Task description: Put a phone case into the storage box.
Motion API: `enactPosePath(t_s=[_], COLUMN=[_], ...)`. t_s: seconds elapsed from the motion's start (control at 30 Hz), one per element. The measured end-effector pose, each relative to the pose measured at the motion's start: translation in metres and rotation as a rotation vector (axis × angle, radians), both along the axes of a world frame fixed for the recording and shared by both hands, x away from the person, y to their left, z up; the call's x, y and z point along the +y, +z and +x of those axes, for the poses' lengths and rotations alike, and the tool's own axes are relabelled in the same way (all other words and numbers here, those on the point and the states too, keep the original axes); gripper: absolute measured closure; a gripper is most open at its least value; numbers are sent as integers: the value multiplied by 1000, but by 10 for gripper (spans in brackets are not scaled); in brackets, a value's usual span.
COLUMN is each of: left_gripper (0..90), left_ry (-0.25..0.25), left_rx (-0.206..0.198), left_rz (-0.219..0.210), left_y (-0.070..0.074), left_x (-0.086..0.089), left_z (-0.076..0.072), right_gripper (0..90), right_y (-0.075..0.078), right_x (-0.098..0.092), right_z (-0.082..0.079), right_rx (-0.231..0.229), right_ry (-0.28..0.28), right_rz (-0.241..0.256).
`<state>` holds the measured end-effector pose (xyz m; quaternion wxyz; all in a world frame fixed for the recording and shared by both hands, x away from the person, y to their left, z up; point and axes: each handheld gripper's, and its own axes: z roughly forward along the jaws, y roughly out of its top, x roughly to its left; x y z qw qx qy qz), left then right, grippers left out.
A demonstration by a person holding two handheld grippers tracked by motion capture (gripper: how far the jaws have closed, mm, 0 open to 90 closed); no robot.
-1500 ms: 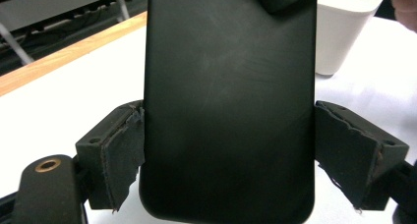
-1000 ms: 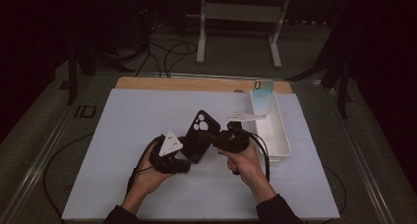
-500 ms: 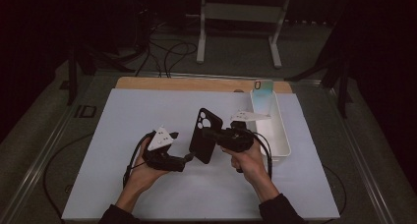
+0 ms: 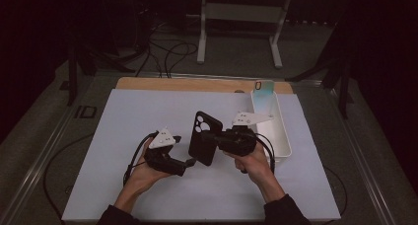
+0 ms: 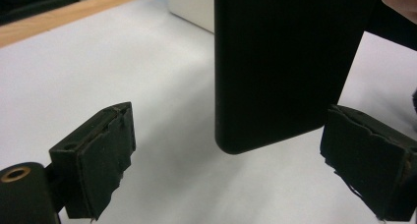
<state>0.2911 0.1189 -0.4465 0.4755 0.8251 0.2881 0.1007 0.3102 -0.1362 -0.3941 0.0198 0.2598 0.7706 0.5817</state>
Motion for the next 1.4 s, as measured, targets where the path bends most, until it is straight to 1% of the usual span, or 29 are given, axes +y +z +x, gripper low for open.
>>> enactPosePath(t_s=[0.07, 0.1, 0.13, 0.2, 0.23, 0.27, 0.3, 0.33, 0.47, 0.5, 0.57, 0.67, 0.7, 0.73, 0.8, 0.83, 0.87, 0.9, 0.93, 0.97, 1.0, 1.03, 1.1, 1.13, 1.17, 1.2, 1.27, 1.33, 1.4], left_gripper=[52, 52, 52, 52, 56, 58, 58, 60, 127, 127, 183, 272, 272, 358, 434, 434, 521, 556, 556, 612, 645, 672, 732, 732, 785, 813, 825, 839, 845], left_ry=[-20, -20, -30, -44, -64, -64, -79, -100, -147, -165, -199, -214, -225, -229, -233, -234, -233, -233, -243, -258, -258, -266, -269, -272, -271, -266, -263, -241, -216], left_rx=[11, 11, 17, 21, 29, 29, 31, 34, 38, 42, 48, 50, 53, 54, 53, 54, 63, 63, 67, 73, 73, 73, 72, 72, 69, 75, 75, 69, 58], left_rz=[-5, -5, -9, -15, -24, -24, -24, -28, -42, -48, -71, -83, -91, -94, -95, -98, -102, -102, -106, -105, -105, -103, -102, -100, -96, -89, -88, -81, -75], left_y=[-1, -1, -1, -1, -1, -1, -2, -2, -3, -3, -3, -3, -3, -3, -3, -3, -4, -4, -5, -5, -5, -6, -6, -6, -6, -6, -7, -7, -7], left_x=[-1, -1, -1, -2, -3, -3, -4, -5, -8, -9, -10, -9, -9, -8, -8, -7, -5, -5, -5, -5, -5, -6, -6, -6, -7, -7, -7, -9, -9], left_z=[0, 0, 0, 0, -1, -1, -1, -2, -5, -5, -7, -7, -7, -7, -7, -7, -6, -6, -5, -5, -5, -5, -5, -5, -5, -5, -5, -5, -5], right_gripper=[855, 855, 854, 855, 854, 855, 855, 855, 854, 854, 854, 854, 854, 854, 854, 854, 853, 853, 852, 840, 823, 804, 750, 750, 707, 680, 667, 612, 561], right_y=[1, 1, 2, 3, 3, 3, 3, 4, 4, 4, 4, 3, 3, 3, 2, 2, 2, 2, 2, 3, 3, 3, 4, 4, 4, 4, 4, 3, 3], right_x=[1, 1, 1, 2, 3, 4, 4, 5, 8, 8, 10, 11, 11, 11, 10, 10, 8, 8, 7, 6, 5, 4, 4, 4, 3, 3, 4, 5, 7], right_z=[-1, -1, -2, -3, -4, -4, -4, -5, -6, -6, -7, -7, -6, -6, -6, -5, -4, -4, -4, -4, -4, -3, -3, -3, -2, -2, -2, -2, -3], right_rx=[3, 3, 5, 3, 2, 0, 0, -4, -8, -8, -12, -12, -12, -15, -21, -26, -47, -47, -60, -67, -74, -85, -94, -94, -96, -94, -101, -109, -118], right_ry=[19, 19, 45, 53, 74, 81, 81, 102, 136, 136, 157, 167, 171, 171, 168, 164, 157, 157, 153, 157, 157, 158, 152, 152, 147, 146, 142, 134, 111], right_rz=[15, 15, 26, 27, 31, 32, 32, 37, 51, 51, 59, 64, 64, 61, 58, 50, 30, 30, 15, 8, 3, -2, -10, -10, -15, -18, -24, -32, -41])
